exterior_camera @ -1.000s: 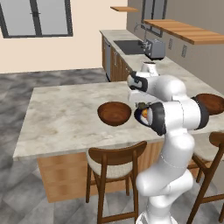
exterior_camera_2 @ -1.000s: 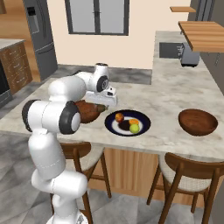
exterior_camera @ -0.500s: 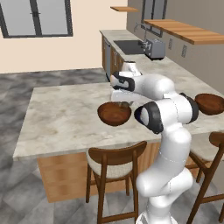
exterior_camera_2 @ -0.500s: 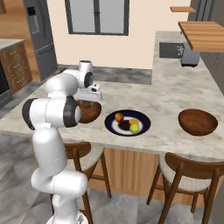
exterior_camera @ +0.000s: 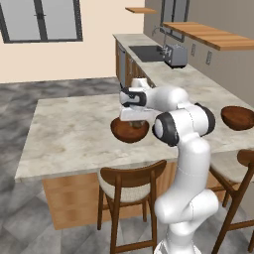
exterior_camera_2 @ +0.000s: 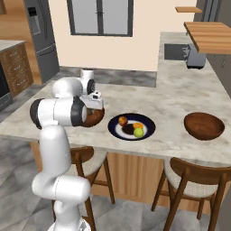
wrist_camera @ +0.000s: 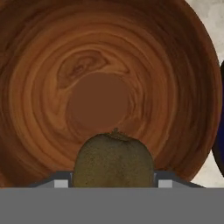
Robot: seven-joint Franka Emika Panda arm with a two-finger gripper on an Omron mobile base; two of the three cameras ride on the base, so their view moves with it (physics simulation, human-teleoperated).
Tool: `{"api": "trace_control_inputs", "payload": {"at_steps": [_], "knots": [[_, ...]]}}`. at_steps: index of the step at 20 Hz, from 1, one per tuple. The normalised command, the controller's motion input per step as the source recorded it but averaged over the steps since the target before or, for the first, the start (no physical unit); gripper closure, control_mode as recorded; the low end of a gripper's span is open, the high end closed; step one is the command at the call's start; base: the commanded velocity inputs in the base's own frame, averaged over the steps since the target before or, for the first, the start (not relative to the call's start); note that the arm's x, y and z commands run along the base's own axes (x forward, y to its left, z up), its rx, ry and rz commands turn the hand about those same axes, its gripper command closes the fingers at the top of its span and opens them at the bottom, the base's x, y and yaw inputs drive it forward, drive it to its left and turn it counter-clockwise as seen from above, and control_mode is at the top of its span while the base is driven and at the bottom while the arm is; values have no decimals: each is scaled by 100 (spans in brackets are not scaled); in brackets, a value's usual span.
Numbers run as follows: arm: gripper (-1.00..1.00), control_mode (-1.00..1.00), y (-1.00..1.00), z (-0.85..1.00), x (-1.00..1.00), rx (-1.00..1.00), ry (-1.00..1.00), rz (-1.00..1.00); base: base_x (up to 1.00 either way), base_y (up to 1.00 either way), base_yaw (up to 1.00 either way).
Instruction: Take the fruits from the plate on the dining counter and place two fruits in each bowl.
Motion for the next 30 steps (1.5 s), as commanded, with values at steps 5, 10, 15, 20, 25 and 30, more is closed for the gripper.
{"api": "trace_control_inputs", "payload": {"at_steps": [5, 10, 15, 20, 25, 30], "knots": [[100, -100, 26, -45, 0, 0, 0, 0, 0, 0, 0], [100, -100, 9, -32, 0, 0, 0, 0, 0, 0, 0], [-100, -100, 2, -1, 0, 0, 0, 0, 0, 0, 0], [-100, -100, 0, 0, 0, 0, 0, 0, 0, 0, 0], [-100, -100, -1, 20, 0, 0, 0, 2, 0, 0, 0], [-100, -100, -19, 78, -41, 1, -4, 0, 0, 0, 0]]}}
